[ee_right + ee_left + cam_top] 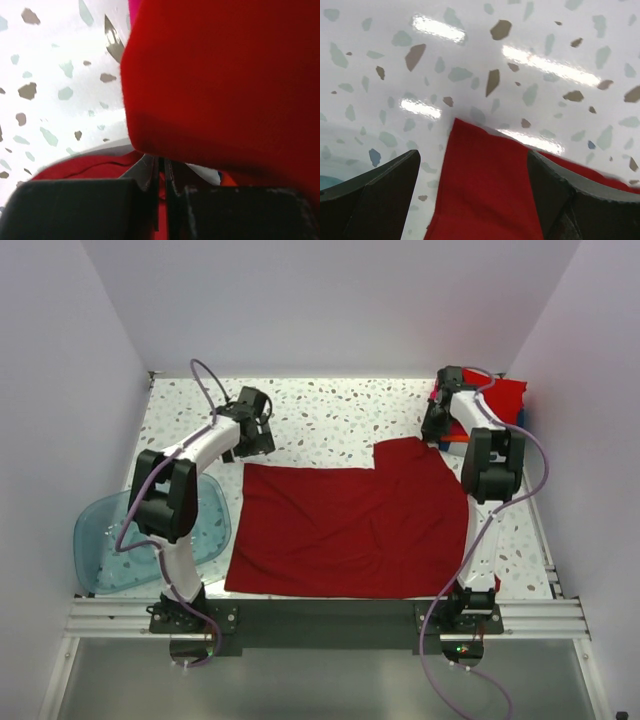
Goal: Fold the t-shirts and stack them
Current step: Fold the tshirt
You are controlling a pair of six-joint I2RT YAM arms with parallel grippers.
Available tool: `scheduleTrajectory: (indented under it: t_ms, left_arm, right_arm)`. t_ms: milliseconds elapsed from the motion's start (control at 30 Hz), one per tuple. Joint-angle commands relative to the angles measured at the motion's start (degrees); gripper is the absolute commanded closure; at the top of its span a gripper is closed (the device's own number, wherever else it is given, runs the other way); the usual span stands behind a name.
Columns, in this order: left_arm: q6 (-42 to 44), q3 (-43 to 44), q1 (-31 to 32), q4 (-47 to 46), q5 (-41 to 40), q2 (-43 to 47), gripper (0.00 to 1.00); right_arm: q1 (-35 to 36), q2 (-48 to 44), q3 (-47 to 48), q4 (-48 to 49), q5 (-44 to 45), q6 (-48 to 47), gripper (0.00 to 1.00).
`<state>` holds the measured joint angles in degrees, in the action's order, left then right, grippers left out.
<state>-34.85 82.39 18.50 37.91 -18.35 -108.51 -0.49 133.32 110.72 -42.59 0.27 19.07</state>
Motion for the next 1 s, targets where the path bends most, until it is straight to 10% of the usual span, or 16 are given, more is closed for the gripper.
scheduleTrajectory:
  t_ms: [0, 567, 967]
  left_arm:
    - [-1.01, 2.6, -2.94, -0.11, -1.26, -1.17, 0.08]
    - [-1.71, 4.27, -3.82, -0.91, -0.2, -8.82, 0.3]
    - [-1.54, 2.34, -3.82, -1.43, -0.28, -8.74, 0.71]
  right_arm:
    - [0.67, -5.95, -3.66, -1.1, -3.61, 1.32, 1.0]
    - [0.67, -18.88, -15.79, -1.09, -3.7, 0.53, 1.0]
    - [0.58, -24.85, -20.98, -1.8, -3.26, 0.53, 1.0]
